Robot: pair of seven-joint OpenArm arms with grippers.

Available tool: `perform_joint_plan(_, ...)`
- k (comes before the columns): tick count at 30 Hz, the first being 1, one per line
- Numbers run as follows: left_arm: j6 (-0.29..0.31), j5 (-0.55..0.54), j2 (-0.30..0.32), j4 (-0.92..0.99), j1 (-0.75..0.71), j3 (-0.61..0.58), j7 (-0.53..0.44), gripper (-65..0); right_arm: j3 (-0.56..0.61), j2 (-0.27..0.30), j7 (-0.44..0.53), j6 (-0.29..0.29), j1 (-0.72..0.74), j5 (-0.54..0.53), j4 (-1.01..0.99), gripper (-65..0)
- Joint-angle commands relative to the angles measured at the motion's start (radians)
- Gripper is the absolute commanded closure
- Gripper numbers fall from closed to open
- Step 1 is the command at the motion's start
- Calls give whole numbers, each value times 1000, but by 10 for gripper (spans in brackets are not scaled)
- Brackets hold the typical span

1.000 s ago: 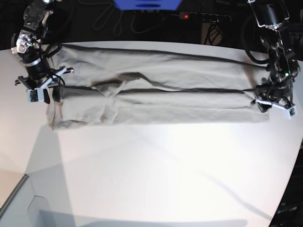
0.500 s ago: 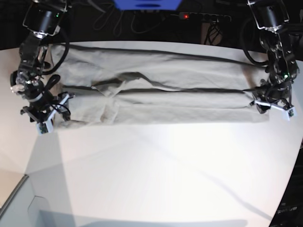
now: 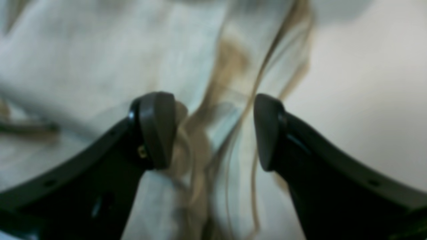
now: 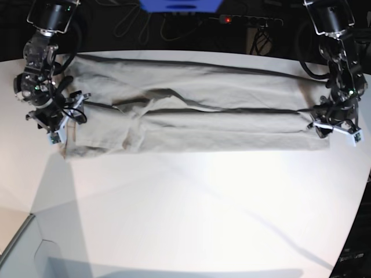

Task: Layout the t-shirt on the table in an organized manner, then fold the t-shirt properly

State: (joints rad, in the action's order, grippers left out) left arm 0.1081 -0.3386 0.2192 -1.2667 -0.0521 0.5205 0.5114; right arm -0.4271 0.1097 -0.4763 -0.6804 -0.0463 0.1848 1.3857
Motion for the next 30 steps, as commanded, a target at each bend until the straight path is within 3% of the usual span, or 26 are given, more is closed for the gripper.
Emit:
perform_joint_plan(1, 2, -7, 16, -18, 14, 3, -23, -294, -2, -2, 32, -18, 12, -21, 51, -377)
perform_joint_plan(6, 2, -7, 16, -21, 14, 3, -23, -294, -2, -11, 27, -18, -36, -21, 139, -377)
perform_joint_plan(20, 2, -7, 12, -18, 13, 3, -26, -294, -3, -52, 34, -18, -94, -21, 80, -373)
perform_joint_plan(24, 2, -7, 13, -18, 11, 3, -26, -294, -6, -52, 27, -18, -88, -21, 70, -290)
perform_joint_plan(30, 2, -7, 15, -18, 10, 3, -26, -294, -8, -52, 27, -18, -86, -21, 70, -90)
